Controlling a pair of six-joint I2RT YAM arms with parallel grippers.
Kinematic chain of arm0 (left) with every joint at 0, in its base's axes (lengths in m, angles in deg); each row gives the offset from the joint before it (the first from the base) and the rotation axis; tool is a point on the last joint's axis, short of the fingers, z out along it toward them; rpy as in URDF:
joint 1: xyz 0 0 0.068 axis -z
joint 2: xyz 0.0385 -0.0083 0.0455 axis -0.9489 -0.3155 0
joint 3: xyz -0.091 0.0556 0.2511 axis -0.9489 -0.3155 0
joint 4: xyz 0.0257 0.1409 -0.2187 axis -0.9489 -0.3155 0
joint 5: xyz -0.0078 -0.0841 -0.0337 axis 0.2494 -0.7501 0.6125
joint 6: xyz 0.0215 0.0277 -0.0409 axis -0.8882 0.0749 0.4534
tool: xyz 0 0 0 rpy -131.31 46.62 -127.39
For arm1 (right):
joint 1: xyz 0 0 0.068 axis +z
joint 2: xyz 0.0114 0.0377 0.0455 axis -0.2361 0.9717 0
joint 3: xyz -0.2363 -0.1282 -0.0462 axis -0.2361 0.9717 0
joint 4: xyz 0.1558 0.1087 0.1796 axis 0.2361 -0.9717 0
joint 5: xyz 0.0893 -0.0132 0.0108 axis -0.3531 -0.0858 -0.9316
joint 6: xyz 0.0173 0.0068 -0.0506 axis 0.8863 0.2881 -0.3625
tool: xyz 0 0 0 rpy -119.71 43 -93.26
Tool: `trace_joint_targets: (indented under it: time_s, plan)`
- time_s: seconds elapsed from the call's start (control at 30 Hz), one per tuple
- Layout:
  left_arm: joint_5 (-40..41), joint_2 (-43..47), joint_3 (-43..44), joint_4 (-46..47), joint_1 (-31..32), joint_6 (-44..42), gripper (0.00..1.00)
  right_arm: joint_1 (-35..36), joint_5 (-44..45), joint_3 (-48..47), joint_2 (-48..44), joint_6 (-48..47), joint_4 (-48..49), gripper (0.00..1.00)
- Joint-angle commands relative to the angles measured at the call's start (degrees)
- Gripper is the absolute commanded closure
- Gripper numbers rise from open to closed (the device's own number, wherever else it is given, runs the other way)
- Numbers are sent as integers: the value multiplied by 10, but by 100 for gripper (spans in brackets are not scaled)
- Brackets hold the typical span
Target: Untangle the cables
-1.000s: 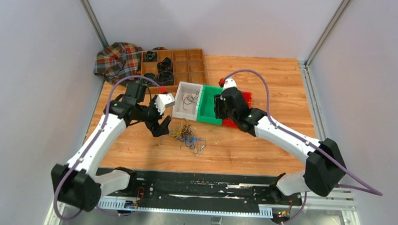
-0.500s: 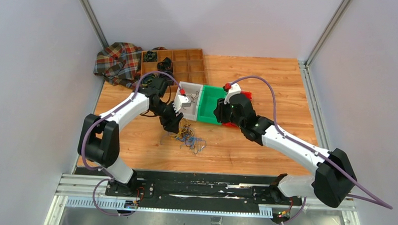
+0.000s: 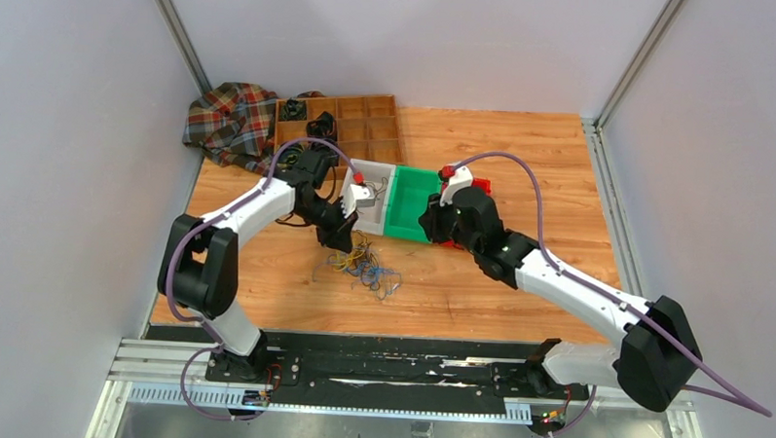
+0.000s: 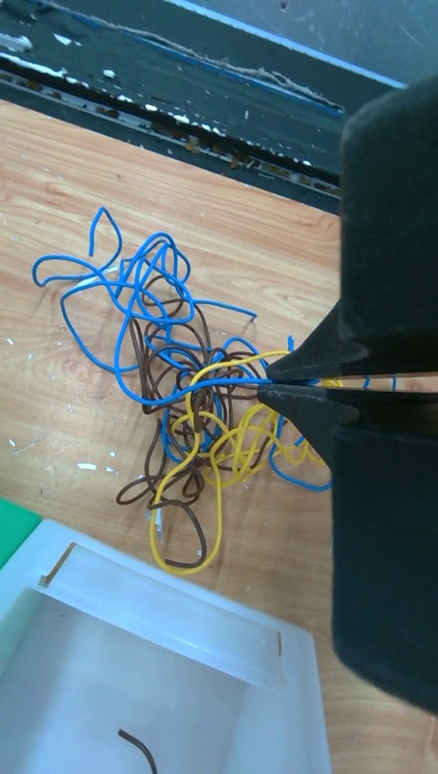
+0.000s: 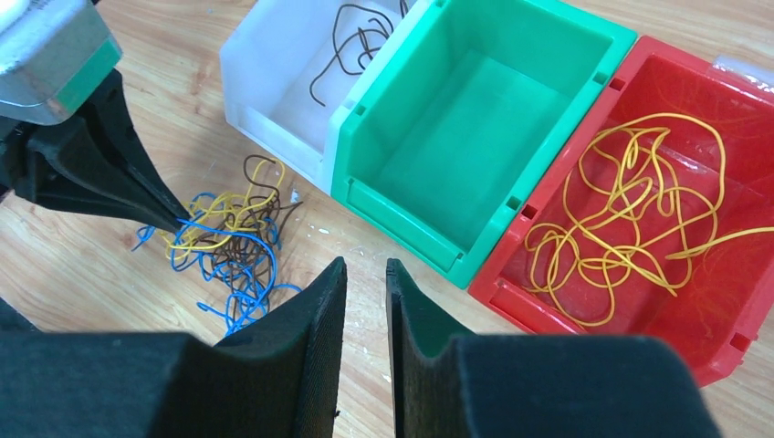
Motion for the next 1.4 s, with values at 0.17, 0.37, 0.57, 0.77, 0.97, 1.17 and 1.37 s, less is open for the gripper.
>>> trace_joint_targets:
  time_s: [0.17, 0.37, 0.57, 0.77, 0.97, 1.17, 1.37]
  plan:
    - [7, 135, 39, -46, 2, 46, 99, 14, -78, 66, -54, -12, 156, 61]
    - [15, 211, 102, -138, 2, 80, 99, 51, -143, 85, -59, -73, 272, 49]
    - [10, 268, 176, -181, 2, 135, 99, 100, -204, 58, -58, -114, 328, 43]
    - [-10, 295, 214, -180, 7, 184, 99, 151, -199, 3, -9, -155, 339, 43]
    - [-22, 315, 225, -186, 13, 191, 99, 169, -118, -49, 65, -187, 354, 45]
    - [-32, 327, 252, -191, 14, 193, 99, 172, -79, -69, 133, -181, 380, 57]
    - [-10, 331, 321, -195, 14, 174, 99, 172, -7, 1, 179, -147, 439, 75]
